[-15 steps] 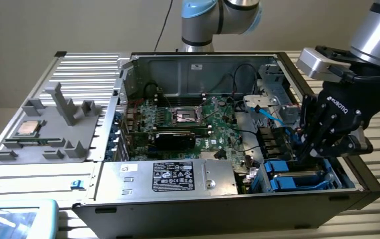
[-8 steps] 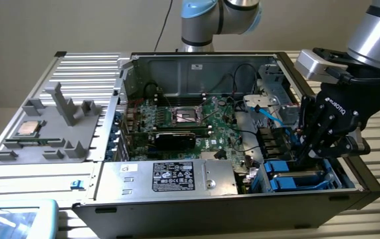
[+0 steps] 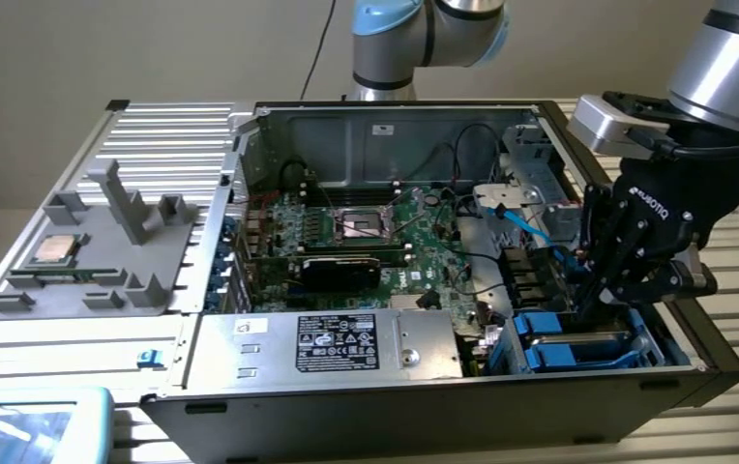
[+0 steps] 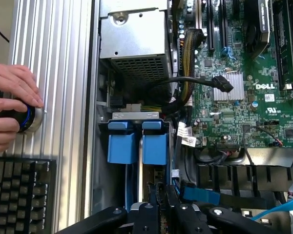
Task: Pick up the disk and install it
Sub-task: 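Insert the first disk wire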
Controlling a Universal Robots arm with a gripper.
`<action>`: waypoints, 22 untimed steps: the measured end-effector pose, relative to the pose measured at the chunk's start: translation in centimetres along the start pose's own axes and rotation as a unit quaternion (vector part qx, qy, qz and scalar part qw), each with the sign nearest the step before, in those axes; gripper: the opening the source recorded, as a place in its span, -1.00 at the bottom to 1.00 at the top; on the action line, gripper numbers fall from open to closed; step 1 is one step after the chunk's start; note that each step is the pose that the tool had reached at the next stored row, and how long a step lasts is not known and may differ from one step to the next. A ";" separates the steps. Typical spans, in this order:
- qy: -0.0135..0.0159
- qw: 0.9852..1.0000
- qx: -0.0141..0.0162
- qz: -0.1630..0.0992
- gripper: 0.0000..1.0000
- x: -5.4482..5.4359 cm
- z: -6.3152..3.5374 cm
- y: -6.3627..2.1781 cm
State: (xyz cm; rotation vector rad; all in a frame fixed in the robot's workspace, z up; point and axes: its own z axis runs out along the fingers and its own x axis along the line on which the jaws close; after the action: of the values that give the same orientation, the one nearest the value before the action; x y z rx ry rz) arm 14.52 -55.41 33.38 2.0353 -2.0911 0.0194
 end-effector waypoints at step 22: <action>0.006 1.000 0.001 0.001 -0.67 -0.3 0.21 0.16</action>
State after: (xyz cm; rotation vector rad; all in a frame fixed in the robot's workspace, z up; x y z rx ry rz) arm 14.34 -55.15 33.15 2.0299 -2.0877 0.0341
